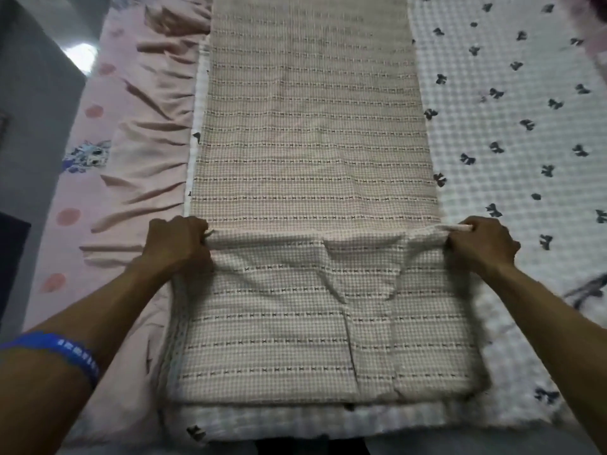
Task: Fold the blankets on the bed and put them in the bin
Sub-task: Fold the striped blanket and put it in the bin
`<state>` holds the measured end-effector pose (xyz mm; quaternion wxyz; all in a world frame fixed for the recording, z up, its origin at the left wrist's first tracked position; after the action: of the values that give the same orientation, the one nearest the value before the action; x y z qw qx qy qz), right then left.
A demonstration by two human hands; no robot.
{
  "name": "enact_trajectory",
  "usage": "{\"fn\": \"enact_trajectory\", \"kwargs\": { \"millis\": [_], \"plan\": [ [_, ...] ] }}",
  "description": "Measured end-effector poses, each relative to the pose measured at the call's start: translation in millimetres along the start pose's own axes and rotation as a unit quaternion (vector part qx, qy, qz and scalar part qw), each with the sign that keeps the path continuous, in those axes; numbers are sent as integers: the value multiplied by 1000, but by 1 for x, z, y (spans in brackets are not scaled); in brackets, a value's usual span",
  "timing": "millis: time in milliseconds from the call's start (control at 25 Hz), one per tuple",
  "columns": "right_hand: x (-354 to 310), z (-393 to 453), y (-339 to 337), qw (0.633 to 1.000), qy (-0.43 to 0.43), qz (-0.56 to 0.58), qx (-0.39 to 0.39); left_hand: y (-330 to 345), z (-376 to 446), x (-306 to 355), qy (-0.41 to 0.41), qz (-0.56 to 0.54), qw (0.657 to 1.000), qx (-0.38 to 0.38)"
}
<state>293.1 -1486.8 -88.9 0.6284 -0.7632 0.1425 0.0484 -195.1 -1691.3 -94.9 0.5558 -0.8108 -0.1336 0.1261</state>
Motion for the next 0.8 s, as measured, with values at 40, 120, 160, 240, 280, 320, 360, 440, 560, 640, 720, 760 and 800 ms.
{"fn": "enact_trajectory", "kwargs": {
  "millis": [40, 120, 160, 240, 280, 320, 360, 440, 560, 640, 720, 760, 800],
  "plan": [
    [-4, 10, 7, 1000, 3, 12, -3, 2, 9, -1, -8, -2, 1000, -9],
    [-7, 27, 15, 999, 15, 37, 4, 2, 29, -8, -39, -40, 998, -10],
    [-7, 34, 23, 999, 21, 47, -2, 5, 38, -15, -73, -63, 995, -11],
    [-2, 30, 43, 998, 37, 33, -38, 27, 30, -29, -177, -89, 980, -34],
    [3, 24, 51, 998, 44, 24, -45, 37, 18, -31, -212, -106, 971, -21],
    [6, 17, 54, 998, 47, 11, -38, 42, 4, -28, -225, -126, 966, 3],
    [8, 11, 52, 999, 47, -4, -19, 44, -9, -23, -230, -153, 961, 26],
    [4, 7, 41, 999, 45, 3, 23, 39, -22, -26, -276, -194, 939, 73],
    [5, 21, 41, 993, 73, 89, 9, 25, -16, -38, -384, -240, 882, 129],
    [9, 25, 48, 989, 97, 114, -21, 29, -18, -49, -426, -242, 859, 146],
    [7, 25, 50, 989, 99, 106, -16, 42, -17, -53, -423, -267, 856, 129],
    [5, 25, 50, 990, 95, 100, -9, 46, -16, -53, -410, -281, 858, 129],
    [3, 25, 51, 991, 89, 96, -4, 46, -17, -53, -400, -292, 858, 140]
  ]
}}
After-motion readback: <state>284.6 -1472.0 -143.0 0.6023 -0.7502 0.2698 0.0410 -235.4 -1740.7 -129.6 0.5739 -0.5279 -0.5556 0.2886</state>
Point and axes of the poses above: each hand's wrist, its own z-axis towards the middle knuckle, its own y-axis out of the palm, x = y × z, the point moved 10 cm from there along z, towards the middle knuckle, and after that the axes turned 4 degrees about x, right-handed, at the moved point
